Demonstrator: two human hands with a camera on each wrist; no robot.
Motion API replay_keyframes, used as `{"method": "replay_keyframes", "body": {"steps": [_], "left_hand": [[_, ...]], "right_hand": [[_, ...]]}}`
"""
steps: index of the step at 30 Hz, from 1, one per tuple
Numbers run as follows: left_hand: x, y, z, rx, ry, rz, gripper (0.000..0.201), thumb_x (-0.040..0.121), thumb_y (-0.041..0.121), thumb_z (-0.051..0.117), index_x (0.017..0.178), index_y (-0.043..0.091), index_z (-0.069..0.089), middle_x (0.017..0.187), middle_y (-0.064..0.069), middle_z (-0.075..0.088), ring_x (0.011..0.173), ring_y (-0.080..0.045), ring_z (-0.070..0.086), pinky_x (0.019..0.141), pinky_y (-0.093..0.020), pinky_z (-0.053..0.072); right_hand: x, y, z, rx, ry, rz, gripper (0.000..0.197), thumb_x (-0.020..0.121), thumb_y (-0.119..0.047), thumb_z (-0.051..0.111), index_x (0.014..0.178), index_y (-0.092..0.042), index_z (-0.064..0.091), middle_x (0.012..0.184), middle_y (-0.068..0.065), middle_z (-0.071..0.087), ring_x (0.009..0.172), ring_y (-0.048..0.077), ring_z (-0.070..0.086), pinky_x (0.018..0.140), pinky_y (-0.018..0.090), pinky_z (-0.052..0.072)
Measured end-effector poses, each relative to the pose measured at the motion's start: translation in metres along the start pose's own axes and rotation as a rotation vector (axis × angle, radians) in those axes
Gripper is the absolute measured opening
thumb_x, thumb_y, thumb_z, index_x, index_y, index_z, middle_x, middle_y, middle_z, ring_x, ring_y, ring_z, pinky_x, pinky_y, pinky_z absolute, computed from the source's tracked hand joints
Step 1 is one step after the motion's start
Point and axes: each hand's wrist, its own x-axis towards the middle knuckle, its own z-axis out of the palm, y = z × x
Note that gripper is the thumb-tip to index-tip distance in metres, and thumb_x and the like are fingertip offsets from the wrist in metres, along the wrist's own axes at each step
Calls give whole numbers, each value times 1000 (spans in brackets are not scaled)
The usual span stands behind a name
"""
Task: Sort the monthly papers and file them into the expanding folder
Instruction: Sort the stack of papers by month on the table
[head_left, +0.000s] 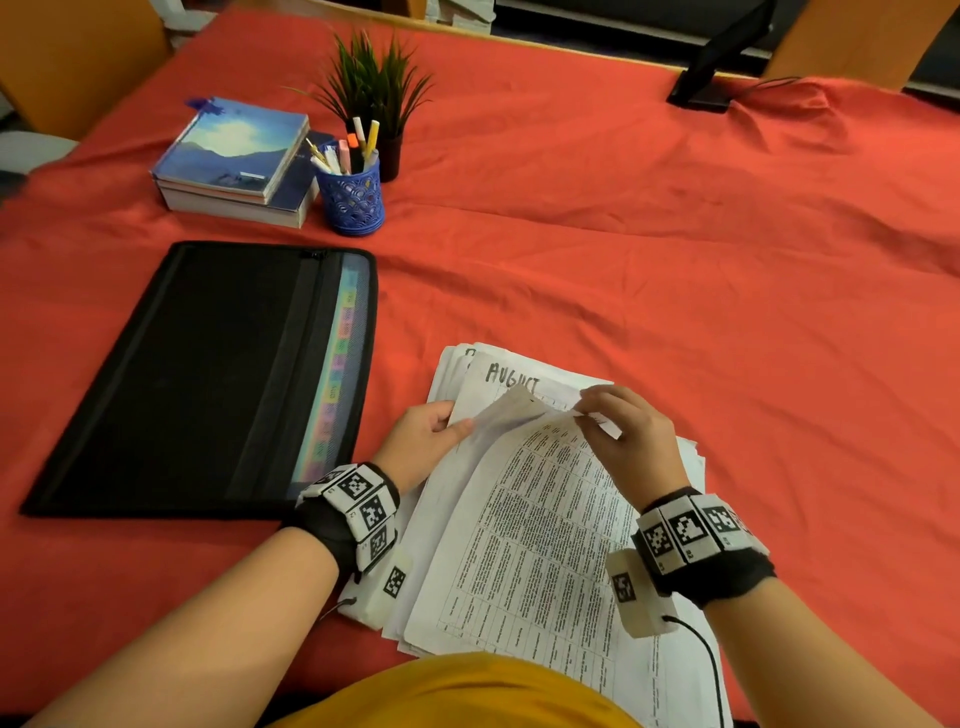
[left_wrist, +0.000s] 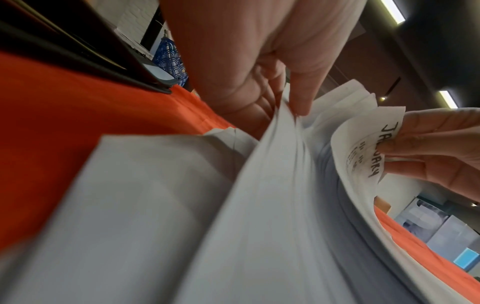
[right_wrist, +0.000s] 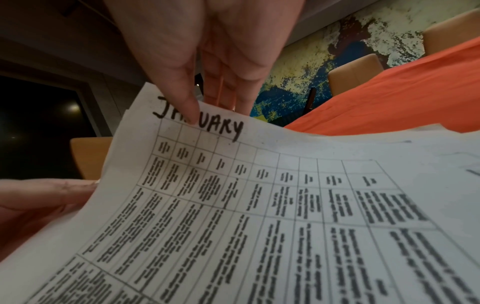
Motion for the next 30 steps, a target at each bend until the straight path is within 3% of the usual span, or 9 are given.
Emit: {"method": "replay_keyframes", "body": {"steps": [5,8,11,14,16,19,24,28,30], "left_hand": [[0,-1,-2,23,-11,0,18,91,20,57,96,5,66,95,-26,65,83,-25,57,83,-55,49],[0,1,-1,44,-22,-8,46,78,41,58,99,0,64,90,-23,64,80,-23,54,82,-62,45],[-3,2,0,33,-23,-4,41,82,35,58,100,0,64,98,-30,65,82,-24,56,84,-62,45],[-4,7,3,-16,-14,-10,23,91,24,57,107,8,59,100,-13,67,86,-21,64,84,-45,53],[-4,6,3,-89,8,-45,27,94,24,53,120,17,47,107,-1,63,92,-11,63,84,-28,53],[-2,-1,3,-107,34,-107,68,79,48,63,134,21,35,127,0,53,115,-16,55,99,-35,46],[-4,-6,11,-13,17,-146,28,90,18,60,117,15,51,97,11,61,92,-8,61,63,-8,47],[-5,-8,15,-47,29,-170,28,87,11,63,115,11,56,106,-3,65,100,-20,63,80,-27,53],[-4,-8,19,-32,-7,-187,30,87,8,63,116,11,56,111,-6,65,102,-22,63,89,-39,52]], "right_hand": [[-7,-4,-5,9,-34,1,12,77,0,70,84,-8,68,103,4,64,83,16,62,71,26,50],[-10,-4,-7,38,-78,38,12,77,0,69,83,-11,66,96,-5,62,83,14,62,73,34,54],[-9,-5,-9,62,-99,56,13,78,-2,70,84,-13,65,90,-10,62,82,8,61,75,35,53],[-5,-11,-14,83,-120,72,23,79,-10,71,101,-13,63,104,-9,61,99,8,58,88,32,49],[-7,-6,-20,21,-135,202,44,79,-18,72,119,-13,54,120,-5,56,113,14,51,99,31,39],[-18,20,-37,-197,-210,601,69,78,-26,70,135,-8,36,136,11,43,125,27,40,105,38,33],[-47,63,-49,-364,-518,1217,70,74,-37,70,124,2,41,120,24,49,103,38,55,85,44,50],[-44,55,-41,-214,-560,1186,45,79,-29,67,105,6,56,99,21,63,71,27,61,52,30,51],[-35,45,-34,-104,-526,1156,26,81,-19,67,90,5,60,88,19,67,71,30,65,62,37,56]]}}
